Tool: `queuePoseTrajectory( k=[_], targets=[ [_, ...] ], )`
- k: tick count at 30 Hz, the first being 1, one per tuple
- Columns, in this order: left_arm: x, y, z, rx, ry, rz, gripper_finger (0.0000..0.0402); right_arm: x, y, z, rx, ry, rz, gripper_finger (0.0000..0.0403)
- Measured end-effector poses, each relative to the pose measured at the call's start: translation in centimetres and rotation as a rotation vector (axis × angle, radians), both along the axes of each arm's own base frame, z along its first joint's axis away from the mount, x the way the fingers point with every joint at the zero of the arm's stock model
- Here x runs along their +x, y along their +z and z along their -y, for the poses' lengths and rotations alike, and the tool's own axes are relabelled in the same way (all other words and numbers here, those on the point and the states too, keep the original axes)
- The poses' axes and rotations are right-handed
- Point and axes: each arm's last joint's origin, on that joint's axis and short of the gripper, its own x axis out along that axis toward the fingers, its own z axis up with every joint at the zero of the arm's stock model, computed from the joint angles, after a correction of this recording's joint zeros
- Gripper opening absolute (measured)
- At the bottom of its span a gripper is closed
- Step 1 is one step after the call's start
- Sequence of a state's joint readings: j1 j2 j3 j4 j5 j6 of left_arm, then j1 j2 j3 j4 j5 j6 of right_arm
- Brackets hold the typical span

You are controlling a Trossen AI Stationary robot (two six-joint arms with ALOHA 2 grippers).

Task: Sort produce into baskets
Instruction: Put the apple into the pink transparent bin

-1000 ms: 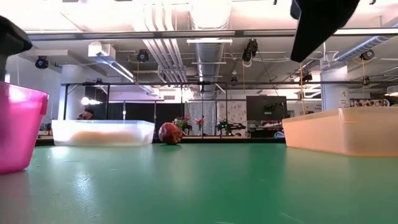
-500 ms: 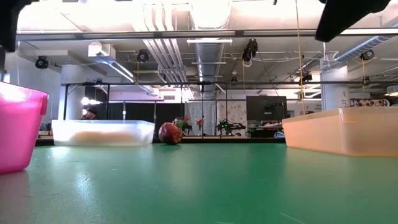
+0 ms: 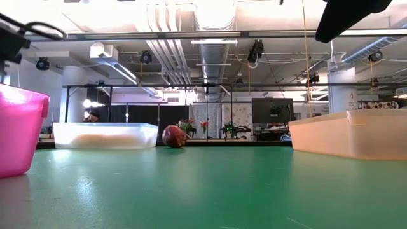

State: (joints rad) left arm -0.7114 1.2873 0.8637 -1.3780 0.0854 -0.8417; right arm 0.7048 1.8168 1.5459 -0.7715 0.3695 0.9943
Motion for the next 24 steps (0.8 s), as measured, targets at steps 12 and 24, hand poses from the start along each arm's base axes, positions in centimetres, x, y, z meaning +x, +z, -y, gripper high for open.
queuePoseTrajectory(
  k=[12,24],
  targets=[
    [0.8,-3.0,0.2,0.029,-0.198,0.063,0.0361,0.1,0.0,0.1,-0.035,0.012,0.014,0.0400],
    [1.1,-6.2,-0.6,0.011,-0.192,-0.007,0.0366,0.4,0.0,0.5,-0.074,0.021,0.025,0.0400]
  ],
)
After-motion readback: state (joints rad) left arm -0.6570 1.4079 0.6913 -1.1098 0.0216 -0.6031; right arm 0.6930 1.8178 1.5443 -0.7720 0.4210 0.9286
